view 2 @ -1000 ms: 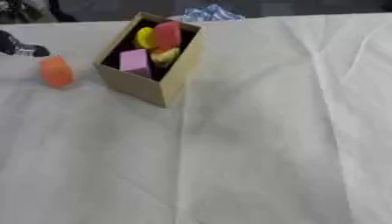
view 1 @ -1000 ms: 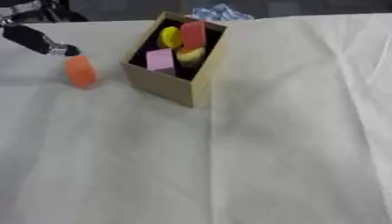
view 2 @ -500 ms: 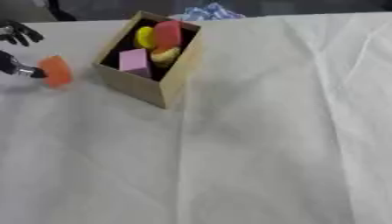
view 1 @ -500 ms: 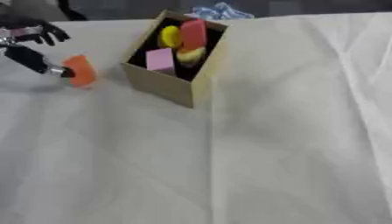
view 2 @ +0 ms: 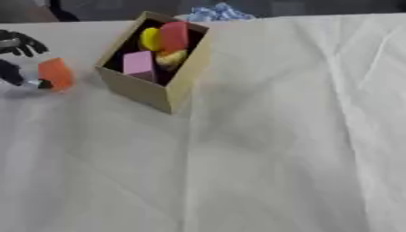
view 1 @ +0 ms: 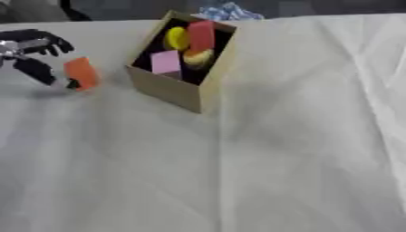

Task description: Pick up objects on the table and place them in the box.

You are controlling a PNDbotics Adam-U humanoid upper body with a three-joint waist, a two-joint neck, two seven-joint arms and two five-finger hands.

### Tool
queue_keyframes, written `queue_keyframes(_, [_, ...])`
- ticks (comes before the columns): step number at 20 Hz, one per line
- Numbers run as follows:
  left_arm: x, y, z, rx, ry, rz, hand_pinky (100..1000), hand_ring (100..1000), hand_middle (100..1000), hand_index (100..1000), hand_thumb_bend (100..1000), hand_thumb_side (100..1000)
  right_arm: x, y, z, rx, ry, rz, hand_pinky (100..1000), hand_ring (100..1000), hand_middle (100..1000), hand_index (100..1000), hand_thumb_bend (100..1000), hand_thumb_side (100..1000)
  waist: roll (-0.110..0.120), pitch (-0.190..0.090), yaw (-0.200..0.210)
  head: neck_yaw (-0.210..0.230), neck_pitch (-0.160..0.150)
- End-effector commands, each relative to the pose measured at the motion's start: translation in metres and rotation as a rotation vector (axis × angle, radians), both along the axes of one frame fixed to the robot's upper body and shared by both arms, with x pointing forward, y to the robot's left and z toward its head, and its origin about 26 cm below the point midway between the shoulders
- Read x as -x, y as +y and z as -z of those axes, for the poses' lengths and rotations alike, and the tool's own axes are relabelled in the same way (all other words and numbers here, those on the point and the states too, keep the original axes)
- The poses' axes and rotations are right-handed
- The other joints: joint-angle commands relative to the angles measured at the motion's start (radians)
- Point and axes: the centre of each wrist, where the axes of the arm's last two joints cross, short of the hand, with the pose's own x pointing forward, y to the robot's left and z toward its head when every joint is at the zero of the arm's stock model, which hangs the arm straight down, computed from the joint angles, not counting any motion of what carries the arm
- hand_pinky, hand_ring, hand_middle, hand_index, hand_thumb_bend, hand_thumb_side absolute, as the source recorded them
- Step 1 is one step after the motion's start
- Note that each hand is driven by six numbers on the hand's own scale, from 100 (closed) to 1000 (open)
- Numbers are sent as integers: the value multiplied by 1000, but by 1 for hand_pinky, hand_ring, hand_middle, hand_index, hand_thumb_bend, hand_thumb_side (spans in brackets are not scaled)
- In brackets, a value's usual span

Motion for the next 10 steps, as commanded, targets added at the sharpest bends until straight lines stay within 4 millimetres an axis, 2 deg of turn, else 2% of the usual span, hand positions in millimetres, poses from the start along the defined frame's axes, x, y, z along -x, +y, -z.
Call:
queue_keyframes(1, [3, 6, -17, -2, -47, -11, 840, 816, 811, 901, 590, 469, 4, -2, -9, 11, -33, 17, 884, 798, 706, 803, 100, 645, -2, -17, -2, 5, -17])
queue_keyframes(10, [0, 5, -13, 5, -50, -5, 820, 781, 752, 848, 443, 423, 4, -3, -9, -5, -37, 31, 883, 795, 702, 798, 100, 644, -1, -9, -9, 8, -23])
